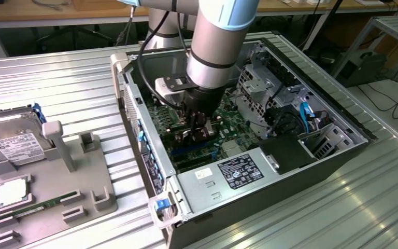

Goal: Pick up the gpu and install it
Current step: 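Insert the gpu into the slot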

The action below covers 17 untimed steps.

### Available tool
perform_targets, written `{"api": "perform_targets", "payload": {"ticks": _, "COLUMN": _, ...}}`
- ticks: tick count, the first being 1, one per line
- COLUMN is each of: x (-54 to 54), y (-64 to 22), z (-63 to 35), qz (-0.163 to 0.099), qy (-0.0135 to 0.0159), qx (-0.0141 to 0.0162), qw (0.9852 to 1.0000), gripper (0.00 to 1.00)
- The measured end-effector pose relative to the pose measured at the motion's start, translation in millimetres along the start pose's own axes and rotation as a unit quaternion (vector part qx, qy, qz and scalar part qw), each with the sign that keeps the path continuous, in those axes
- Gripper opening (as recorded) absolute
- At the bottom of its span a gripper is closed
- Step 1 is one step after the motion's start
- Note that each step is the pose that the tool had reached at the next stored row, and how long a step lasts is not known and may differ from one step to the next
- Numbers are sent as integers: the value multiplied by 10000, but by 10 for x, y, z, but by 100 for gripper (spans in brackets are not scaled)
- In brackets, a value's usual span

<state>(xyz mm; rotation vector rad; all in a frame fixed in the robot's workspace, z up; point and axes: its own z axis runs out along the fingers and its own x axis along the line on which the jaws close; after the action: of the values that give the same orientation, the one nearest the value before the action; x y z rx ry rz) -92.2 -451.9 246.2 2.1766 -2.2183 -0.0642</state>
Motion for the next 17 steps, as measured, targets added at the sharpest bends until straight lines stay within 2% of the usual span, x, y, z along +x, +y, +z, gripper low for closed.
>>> {"api": "perform_targets", "payload": {"ticks": 3, "x": 0, "y": -3, "z": -1, "qz": 0, "qy": 1, "qx": 0, "qw": 10000, "gripper": 28}}
{"api": "perform_targets", "payload": {"ticks": 7, "x": -1, "y": -3, "z": -87, "qz": 0, "qy": 6, "qx": 4, "qw": 10000, "gripper": 28}}
{"api": "perform_targets", "payload": {"ticks": 10, "x": -1, "y": -5, "z": -97, "qz": 0, "qy": 13, "qx": 8, "qw": 10000, "gripper": 28}}
{"api": "perform_targets", "payload": {"ticks": 17, "x": -1, "y": -13, "z": -101, "qz": 2, "qy": 46, "qx": 48, "qw": 10000, "gripper": 28}}
